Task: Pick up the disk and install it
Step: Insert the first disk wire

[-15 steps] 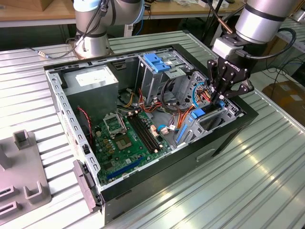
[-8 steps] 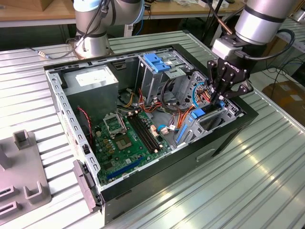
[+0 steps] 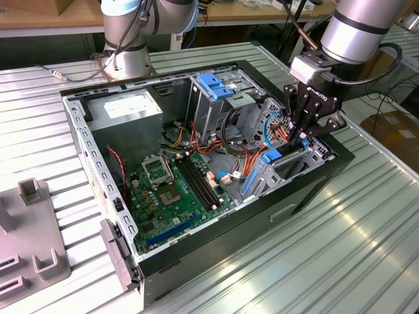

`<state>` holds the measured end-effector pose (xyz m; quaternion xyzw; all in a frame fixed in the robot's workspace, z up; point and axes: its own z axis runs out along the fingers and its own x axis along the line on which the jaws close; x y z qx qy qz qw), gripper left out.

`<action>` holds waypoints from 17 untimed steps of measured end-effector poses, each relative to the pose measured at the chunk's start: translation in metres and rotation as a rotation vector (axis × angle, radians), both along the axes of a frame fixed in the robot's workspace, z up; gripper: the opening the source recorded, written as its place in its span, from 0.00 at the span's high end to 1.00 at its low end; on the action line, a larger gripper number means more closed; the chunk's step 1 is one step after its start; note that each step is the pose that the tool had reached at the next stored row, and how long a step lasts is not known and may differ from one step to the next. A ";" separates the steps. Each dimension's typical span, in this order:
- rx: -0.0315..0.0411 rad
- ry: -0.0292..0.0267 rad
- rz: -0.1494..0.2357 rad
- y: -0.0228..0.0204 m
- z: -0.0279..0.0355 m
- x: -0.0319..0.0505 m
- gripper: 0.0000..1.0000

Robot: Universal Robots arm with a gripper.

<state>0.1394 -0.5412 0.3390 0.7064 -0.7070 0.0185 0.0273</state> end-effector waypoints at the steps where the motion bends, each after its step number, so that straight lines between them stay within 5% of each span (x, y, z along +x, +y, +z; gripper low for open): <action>1: 0.0001 0.0000 0.000 0.0000 -0.0001 0.0000 0.83; 7: 0.0016 -0.0002 0.000 0.0000 -0.0002 0.0000 0.82; 11: 0.0008 -0.0008 0.000 0.0000 0.0083 0.0000 0.76; 14: 0.0009 -0.0009 0.000 0.0000 0.0087 0.0000 0.76; 17: 0.0007 -0.0011 0.000 0.0000 0.0088 0.0000 0.90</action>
